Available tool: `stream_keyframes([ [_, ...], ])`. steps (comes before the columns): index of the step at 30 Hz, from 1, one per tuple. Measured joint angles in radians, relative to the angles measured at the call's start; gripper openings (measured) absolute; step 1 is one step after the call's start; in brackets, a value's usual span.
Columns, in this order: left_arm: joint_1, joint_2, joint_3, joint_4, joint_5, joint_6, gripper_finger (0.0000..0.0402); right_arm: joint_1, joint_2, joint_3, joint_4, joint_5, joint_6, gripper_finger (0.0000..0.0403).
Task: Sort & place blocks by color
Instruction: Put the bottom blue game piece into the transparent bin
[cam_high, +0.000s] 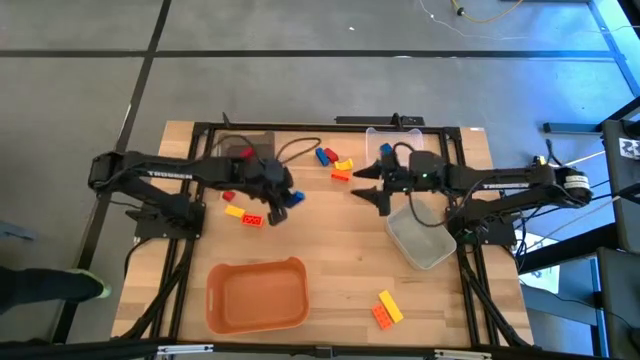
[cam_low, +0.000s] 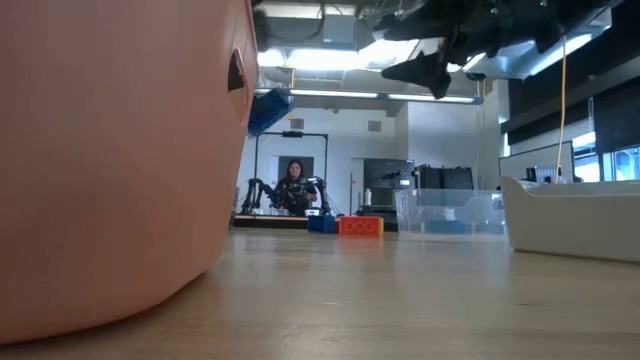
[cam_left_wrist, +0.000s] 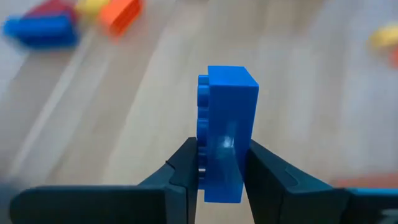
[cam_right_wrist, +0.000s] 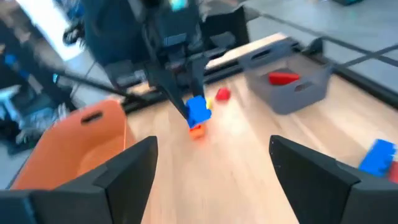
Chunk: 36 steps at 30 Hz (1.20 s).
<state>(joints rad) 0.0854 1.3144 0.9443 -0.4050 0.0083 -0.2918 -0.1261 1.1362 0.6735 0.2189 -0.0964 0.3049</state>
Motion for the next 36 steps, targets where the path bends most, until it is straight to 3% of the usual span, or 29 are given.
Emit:
stream_keyframes([
  [4, -0.072, 0.053, 0.0, 0.151, -0.051, -0.05, 0.0089, 0.039, 0.072, 0.0, 0.07, -0.02, -0.049, 0.031],
  [11, -0.101, 0.104, 0.0, 0.2, -0.071, -0.094, 0.0088, 0.069, 0.125, 0.0, 0.085, -0.021, -0.072, 0.031],
  [19, -0.098, 0.12, -0.001, 0.32, -0.047, -0.033, 0.0088, 0.103, 0.216, -0.001, 0.164, -0.062, -0.06, 0.031],
  [25, -0.107, 0.147, 0.0, 0.376, -0.001, -0.019, 0.0088, 0.13, 0.288, 0.0, 0.282, -0.055, -0.02, 0.031],
  [36, -0.115, 0.178, 0.002, 0.481, 0.013, 0.015, 0.0088, 0.137, 0.332, 0.01, 0.345, -0.01, 0.017, 0.031],
])
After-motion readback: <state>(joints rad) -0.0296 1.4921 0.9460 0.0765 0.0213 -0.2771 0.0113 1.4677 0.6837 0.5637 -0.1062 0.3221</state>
